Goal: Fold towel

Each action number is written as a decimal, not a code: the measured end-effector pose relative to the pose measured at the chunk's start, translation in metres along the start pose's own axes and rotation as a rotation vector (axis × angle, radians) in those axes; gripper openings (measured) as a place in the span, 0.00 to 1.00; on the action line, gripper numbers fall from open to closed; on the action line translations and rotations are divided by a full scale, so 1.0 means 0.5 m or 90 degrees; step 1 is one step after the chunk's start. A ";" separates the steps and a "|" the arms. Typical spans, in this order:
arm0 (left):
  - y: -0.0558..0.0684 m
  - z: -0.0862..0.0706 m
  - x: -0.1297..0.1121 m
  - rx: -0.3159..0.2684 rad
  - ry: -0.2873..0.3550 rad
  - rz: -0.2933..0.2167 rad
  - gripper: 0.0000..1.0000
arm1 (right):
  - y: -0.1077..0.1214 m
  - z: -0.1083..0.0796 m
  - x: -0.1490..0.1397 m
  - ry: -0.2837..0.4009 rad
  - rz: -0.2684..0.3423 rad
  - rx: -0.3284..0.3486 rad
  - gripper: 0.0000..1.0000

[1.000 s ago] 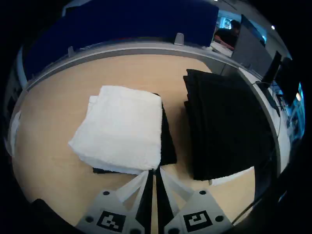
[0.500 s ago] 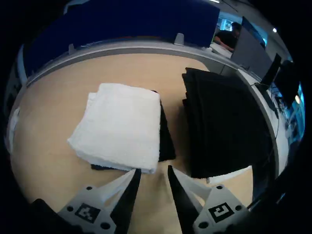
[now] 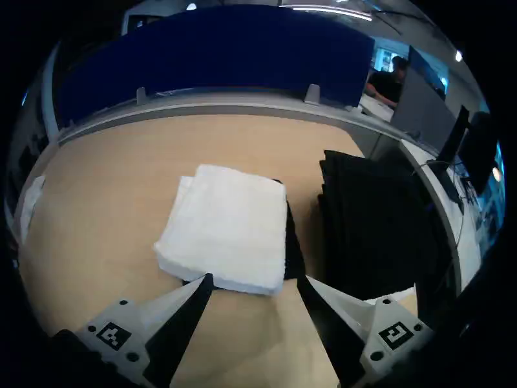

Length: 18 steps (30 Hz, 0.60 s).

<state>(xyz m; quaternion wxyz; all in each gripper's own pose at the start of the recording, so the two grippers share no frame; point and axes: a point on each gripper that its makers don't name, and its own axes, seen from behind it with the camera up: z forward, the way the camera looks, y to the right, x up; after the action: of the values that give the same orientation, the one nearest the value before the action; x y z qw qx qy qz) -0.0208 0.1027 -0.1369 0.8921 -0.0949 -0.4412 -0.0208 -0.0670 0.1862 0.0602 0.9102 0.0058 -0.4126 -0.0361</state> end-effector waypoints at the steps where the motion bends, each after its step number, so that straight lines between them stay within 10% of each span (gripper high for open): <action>1: 0.000 -0.001 0.000 0.000 0.000 0.000 0.96 | -0.006 -0.001 0.007 0.004 -0.001 0.005 1.00; 18: -0.019 -0.014 -0.010 0.010 0.004 -0.008 0.96 | -0.073 0.050 0.006 -0.016 -0.030 0.047 1.00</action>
<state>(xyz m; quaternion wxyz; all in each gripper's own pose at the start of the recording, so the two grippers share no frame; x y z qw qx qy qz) -0.0194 0.0919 -0.1434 0.8941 -0.0848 -0.4391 -0.0229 -0.0859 0.1498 0.0773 0.9028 0.0488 -0.4251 -0.0426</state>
